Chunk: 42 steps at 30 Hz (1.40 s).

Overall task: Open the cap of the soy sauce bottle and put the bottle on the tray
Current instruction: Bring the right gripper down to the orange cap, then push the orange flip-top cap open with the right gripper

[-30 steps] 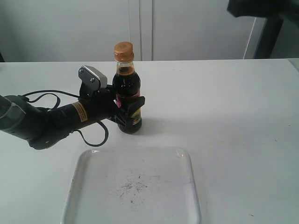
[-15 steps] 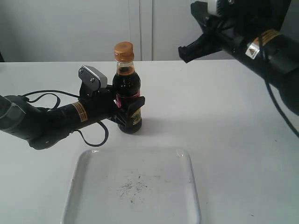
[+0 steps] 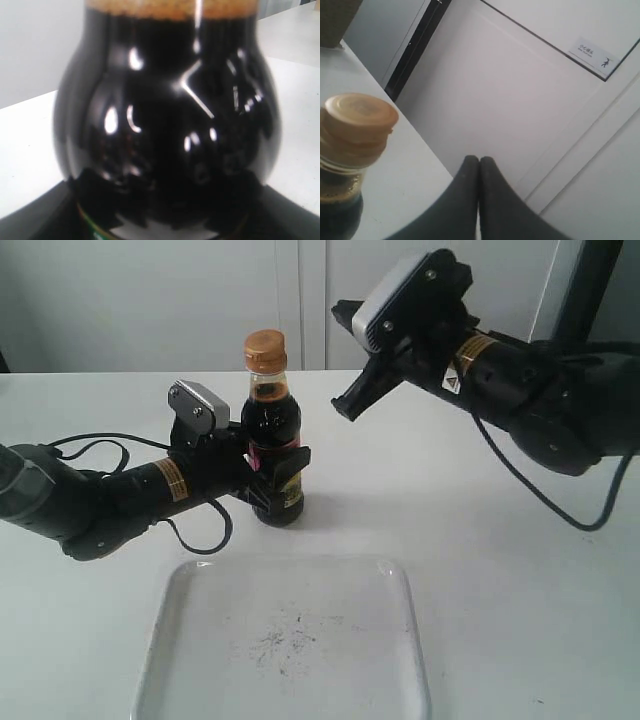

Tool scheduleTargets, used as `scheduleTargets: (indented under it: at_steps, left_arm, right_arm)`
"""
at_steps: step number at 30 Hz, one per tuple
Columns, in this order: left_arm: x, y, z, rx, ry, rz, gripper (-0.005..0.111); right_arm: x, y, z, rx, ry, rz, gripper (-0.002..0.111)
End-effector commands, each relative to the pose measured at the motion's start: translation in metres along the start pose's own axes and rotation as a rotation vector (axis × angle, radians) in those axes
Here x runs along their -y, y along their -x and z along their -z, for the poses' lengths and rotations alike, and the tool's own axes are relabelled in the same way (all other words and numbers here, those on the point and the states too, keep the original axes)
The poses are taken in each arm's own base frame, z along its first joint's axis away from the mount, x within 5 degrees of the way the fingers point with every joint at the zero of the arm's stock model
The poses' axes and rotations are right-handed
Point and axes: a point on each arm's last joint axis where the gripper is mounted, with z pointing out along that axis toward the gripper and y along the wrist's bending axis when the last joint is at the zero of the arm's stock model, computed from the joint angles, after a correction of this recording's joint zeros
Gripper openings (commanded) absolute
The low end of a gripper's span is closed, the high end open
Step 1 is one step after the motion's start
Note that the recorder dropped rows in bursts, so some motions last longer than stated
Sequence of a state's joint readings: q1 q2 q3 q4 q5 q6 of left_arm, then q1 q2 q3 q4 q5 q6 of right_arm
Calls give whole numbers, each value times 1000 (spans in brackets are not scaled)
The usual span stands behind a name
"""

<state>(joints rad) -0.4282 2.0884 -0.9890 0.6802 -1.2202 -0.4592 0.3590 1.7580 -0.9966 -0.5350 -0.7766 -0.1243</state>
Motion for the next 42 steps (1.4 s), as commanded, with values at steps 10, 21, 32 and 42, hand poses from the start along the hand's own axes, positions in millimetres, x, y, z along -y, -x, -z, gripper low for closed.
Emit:
scheduleTargets:
  at_steps: [10,21,32,42]
  left_arm:
    - [5,1,0,-7,-42,-16,0]
    - [5,1,0,-8,-44,-17,0]
    - [5,1,0,-8,-44,-17,0]
    - [5,1,0,-8,-44,-17,0]
  right_arm:
    - [-7,-19,-37,18,130,197,0]
    - [-12,-29,-53,55,198,281,0]
    - [-15,-26,-55,139,206,274,0]
    - [-15,-20,-55,203,204,276,0]
